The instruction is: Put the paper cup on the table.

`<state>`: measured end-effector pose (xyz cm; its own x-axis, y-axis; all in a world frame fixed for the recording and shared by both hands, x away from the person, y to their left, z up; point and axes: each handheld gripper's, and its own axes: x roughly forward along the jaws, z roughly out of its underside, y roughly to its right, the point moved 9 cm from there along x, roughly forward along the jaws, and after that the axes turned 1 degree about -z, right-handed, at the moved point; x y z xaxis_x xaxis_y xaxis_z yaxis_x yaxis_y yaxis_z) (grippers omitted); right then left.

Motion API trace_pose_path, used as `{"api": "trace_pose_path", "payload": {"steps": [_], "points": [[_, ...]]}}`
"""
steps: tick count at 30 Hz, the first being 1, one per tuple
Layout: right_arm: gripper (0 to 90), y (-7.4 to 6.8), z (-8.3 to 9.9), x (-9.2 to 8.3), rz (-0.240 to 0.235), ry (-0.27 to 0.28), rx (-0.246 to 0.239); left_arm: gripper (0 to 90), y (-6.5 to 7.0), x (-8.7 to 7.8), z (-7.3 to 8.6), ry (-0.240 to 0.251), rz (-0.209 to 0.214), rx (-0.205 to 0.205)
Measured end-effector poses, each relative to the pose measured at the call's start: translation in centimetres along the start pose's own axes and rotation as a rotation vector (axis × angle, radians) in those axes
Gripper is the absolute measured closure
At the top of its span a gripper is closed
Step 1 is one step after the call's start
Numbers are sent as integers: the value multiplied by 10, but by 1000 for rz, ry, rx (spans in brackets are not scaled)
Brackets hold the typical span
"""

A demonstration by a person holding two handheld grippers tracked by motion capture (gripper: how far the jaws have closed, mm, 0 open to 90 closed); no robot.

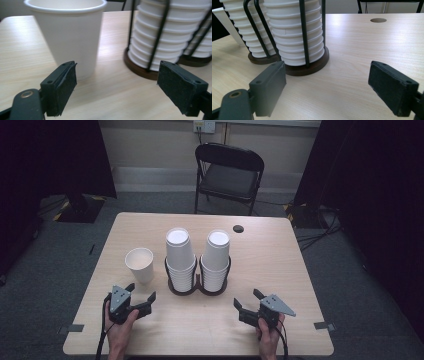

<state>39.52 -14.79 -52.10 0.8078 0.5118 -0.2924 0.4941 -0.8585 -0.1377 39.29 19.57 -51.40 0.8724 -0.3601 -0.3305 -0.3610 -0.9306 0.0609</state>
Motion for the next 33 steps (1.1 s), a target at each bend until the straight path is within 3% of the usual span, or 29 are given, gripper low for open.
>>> {"api": "trace_pose_path", "payload": {"steps": [11, 12, 14, 18, 23, 29, 33], "points": [[140, 0, -1, -2, 4, 20, 1, 157, 37, -11, 2, 32, 62, 6], [139, 0, -1, -2, 6, 21, 2, 157, 48, -12, 3, 31, 81, 25], [139, 0, -1, -2, 5, 21, 1, 157, 57, -12, 2, 36, 90, 46], [139, 0, -1, -2, 5, 21, 1, 157, 73, -8, 0, 61, 118, 36], [140, -1, -1, -2, 5, 23, 0, 156, 90, 1, 4, 56, 153, 54], [140, -1, -1, -1, 7, 18, -10, 156, 97, 10, 8, 58, 160, 47], [139, -1, 0, 0, 14, 2, -15, 156, 95, 6, 7, 100, 121, 58]]}}
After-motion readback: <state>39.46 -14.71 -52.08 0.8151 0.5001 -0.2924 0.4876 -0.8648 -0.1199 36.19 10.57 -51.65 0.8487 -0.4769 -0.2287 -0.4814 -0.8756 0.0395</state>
